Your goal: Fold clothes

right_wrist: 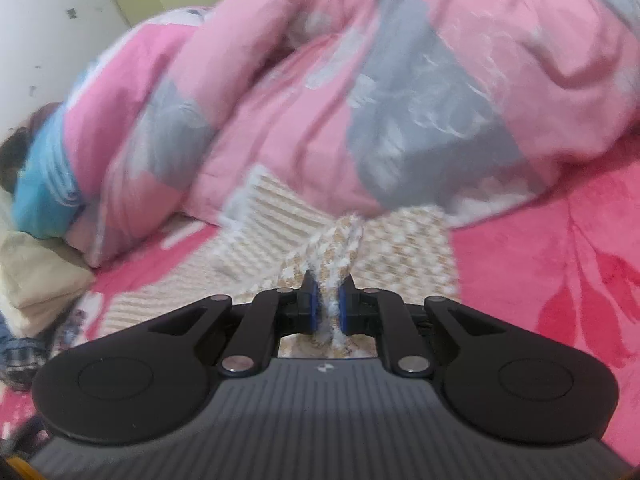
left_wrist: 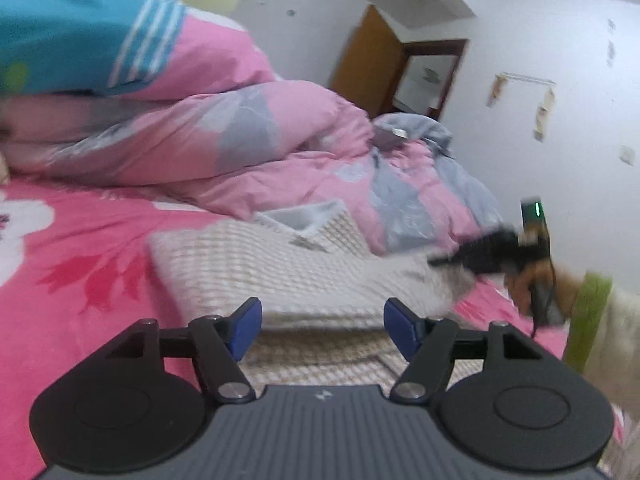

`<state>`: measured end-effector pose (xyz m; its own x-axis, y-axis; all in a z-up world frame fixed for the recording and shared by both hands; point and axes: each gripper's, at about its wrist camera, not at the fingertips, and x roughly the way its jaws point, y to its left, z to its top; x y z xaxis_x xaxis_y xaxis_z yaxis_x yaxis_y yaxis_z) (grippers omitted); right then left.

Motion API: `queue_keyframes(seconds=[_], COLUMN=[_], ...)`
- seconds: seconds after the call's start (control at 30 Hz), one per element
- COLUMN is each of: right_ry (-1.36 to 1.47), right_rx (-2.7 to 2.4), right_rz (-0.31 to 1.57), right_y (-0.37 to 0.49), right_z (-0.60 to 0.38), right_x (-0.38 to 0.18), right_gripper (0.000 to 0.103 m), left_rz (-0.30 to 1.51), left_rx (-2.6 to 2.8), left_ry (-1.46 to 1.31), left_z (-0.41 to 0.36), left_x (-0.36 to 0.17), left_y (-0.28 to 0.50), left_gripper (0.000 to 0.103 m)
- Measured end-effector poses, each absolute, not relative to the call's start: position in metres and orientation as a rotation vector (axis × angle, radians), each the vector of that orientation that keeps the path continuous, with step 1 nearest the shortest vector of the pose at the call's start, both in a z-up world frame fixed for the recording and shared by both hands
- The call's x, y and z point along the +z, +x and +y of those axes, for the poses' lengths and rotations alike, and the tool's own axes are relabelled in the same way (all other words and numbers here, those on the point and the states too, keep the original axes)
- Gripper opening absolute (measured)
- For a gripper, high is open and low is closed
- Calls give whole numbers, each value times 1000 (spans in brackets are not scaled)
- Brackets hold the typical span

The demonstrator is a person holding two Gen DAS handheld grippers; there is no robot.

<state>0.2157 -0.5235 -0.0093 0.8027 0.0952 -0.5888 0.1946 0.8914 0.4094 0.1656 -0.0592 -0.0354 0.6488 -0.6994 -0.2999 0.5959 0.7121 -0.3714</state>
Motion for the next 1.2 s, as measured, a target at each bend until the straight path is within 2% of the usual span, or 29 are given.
queue_keyframes(seconds=[0.13, 0.23, 0.4, 0.53, 0.57, 0.67, 0.7, 0.77, 0.8, 0.93, 1.1, 1.2], right_ry=[508, 606, 693, 628, 591, 492, 487, 473, 456, 383, 280, 172], right_rx=[-94, -99, -102, -60, -64, -76, -82, -104, -146, -285, -232, -30], right_rz=[706, 664, 592, 673, 688, 719, 690, 649, 673, 762, 552, 526], right_y=[220, 209, 176, 171, 172, 173, 169, 162, 163, 161, 142, 166], right_z=[-540, -553, -571, -558, -553, -539, -539, -541, -544, -552, -506, -444], right_x=[-47, -52, -40, -44, -46, -49, -44, -38, -44, -64, -7, 24], right_gripper=[12, 20, 40, 42, 42, 8, 6, 4, 0, 0, 3, 3], left_rz=[466, 476, 544, 601, 611, 625, 622, 624, 628, 652, 676, 675], left_rx=[-639, -554, -489, -459, -456, -461, -465, -454, -447, -457, -487, -503], left_ry=[-276, -229, -118, -32, -23, -33, -33, -19, -19, -114, -202, -283], left_z=[-56, -65, -90, -103, -104, -101, -100, -99, -99, -87, -75, -65], left_x=[-30, -27, -39, -55, -58, -61, -60, -63, -65, -72, -77, -74], left_y=[182, 199, 219, 220, 221, 222, 222, 221, 221, 226, 232, 231], left_gripper=[69, 69, 69, 69, 69, 69, 69, 70, 74, 78, 82, 82])
